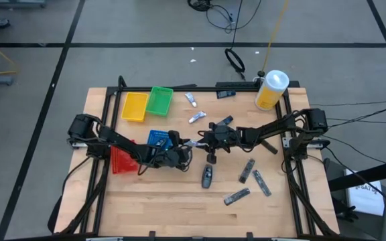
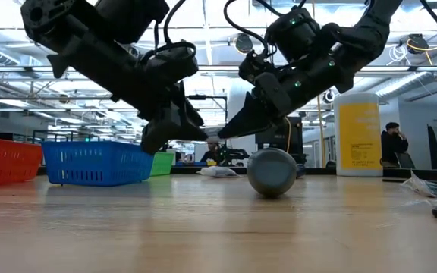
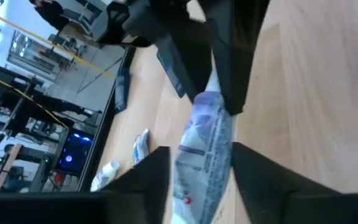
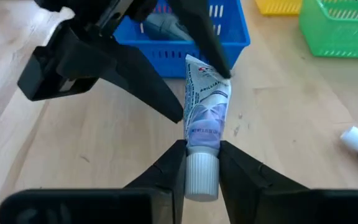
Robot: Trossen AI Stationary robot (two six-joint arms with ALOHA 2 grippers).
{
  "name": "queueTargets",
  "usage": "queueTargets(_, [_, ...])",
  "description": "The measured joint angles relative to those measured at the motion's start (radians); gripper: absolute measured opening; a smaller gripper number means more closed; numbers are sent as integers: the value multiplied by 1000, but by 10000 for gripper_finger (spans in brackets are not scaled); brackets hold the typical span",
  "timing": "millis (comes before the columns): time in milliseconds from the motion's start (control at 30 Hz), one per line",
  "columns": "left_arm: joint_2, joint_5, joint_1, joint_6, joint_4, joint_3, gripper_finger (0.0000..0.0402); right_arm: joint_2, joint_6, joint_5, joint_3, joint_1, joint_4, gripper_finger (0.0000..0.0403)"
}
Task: Pick & Place Travel size toiletries
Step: Put the white toothpaste into the green bin
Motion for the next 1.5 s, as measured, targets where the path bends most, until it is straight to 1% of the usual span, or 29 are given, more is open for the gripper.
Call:
queueTargets(167, [0,-1,1,11,-36,1,71,0,0,0,0,0,-18,76])
queueTargets(300, [0,-4,0,18,-72,1,15,0,0,2,0,0,-26,72])
queueTargets(367, [0,-9,0,17,-74,1,5,0,1,2,0,0,-26,71])
queueTargets(400, [-1,-8,0,18,-74,1,8,0,4,2,0,0,-26,71])
queueTargets(467, [-1,2,-1,37,-73,1,27,0,11,-1,0,0,-29,72])
queueTargets(533, [-1,18,-4,69,-72,1,60,1,20,-8,0,0,-32,74])
queueTargets(633, [-1,47,-9,105,-57,1,130,1,26,-48,0,0,-33,74])
queueTargets(733, [-1,130,-1,93,-17,1,206,0,26,-57,0,0,-5,71])
queueTargets(800, [-1,174,15,72,-7,1,249,0,26,-56,1,0,1,71])
queueTargets(867, [-1,165,26,42,-19,1,278,1,27,-56,1,0,4,73])
queueTargets(900, [-1,155,30,29,-27,1,286,0,30,-56,1,0,6,74])
queueTargets(967, [-1,142,35,16,-42,1,289,0,39,-56,1,0,7,75])
queueTargets(1033, [-1,139,36,7,-51,1,275,0,44,-55,1,0,5,73])
queueTargets(1100, [-1,121,36,-2,-51,1,248,0,45,-55,1,0,5,71])
queueTargets(1267, [-1,63,30,0,-56,1,155,0,45,-52,1,-2,8,74])
queueTargets(1400, [-1,64,30,0,-75,2,84,0,48,-50,1,-1,5,74])
queueTargets(1500, [-1,54,30,2,-91,2,39,0,49,-50,2,-1,-1,71])
